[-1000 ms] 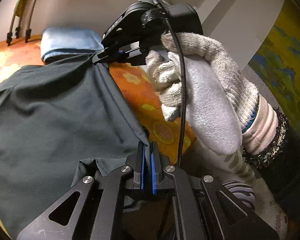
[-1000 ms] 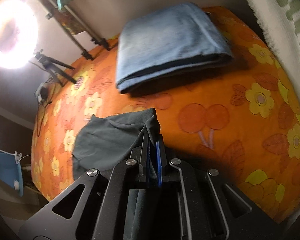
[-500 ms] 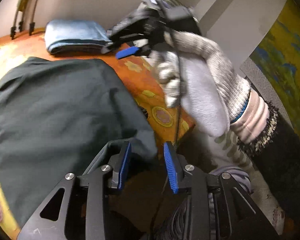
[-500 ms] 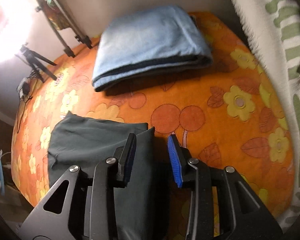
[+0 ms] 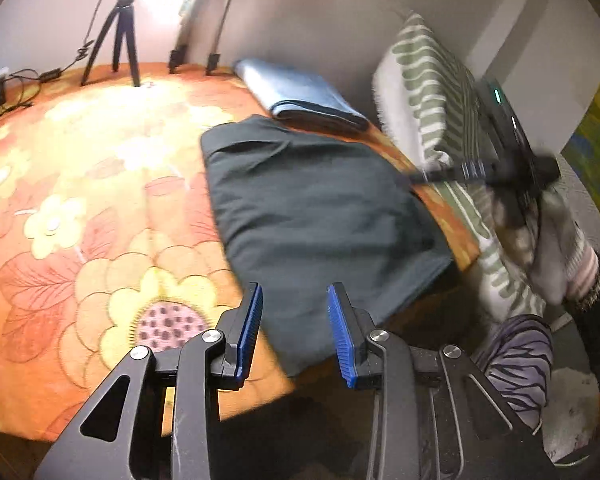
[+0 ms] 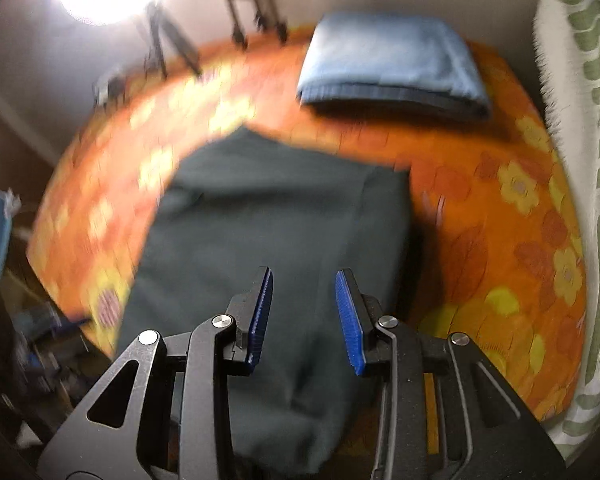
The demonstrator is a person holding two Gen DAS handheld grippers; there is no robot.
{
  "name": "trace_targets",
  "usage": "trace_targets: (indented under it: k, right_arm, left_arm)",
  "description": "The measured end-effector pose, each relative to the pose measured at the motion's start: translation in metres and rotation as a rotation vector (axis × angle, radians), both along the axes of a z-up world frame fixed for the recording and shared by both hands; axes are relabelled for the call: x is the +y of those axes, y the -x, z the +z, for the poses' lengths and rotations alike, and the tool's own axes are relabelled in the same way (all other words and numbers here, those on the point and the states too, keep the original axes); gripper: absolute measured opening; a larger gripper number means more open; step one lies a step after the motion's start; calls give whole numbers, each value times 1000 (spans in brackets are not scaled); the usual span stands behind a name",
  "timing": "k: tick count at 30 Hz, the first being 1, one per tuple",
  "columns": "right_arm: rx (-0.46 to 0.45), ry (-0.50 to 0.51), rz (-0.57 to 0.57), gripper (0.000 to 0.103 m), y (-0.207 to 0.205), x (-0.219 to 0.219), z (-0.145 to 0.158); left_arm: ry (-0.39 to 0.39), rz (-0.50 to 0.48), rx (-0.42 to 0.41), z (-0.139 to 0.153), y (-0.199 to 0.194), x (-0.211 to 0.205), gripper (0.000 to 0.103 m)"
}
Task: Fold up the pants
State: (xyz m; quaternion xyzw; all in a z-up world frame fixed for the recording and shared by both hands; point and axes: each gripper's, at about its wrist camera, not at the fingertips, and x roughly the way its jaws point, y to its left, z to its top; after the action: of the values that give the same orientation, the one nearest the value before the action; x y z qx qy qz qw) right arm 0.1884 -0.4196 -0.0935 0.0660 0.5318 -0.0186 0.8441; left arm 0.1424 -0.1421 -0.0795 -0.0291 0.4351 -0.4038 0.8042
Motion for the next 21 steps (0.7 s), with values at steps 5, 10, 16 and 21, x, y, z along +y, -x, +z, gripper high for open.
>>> trace_targets:
  k: [5, 10, 16, 21]
  right_arm:
    - [126, 61, 70, 35, 31, 9, -35]
    - [195, 174, 103, 35, 48, 15, -29]
    - [52, 114, 163, 37, 8, 43, 27]
    - [-16, 56, 246, 45, -58, 88, 48]
  left_arm:
    - [-25, -41, 3, -11, 8, -13, 32]
    - [-36, 6, 56, -24, 1, -15, 32]
    - [-35, 28, 101, -37, 2, -11, 32]
    - [3, 35, 124, -44, 7, -9, 32]
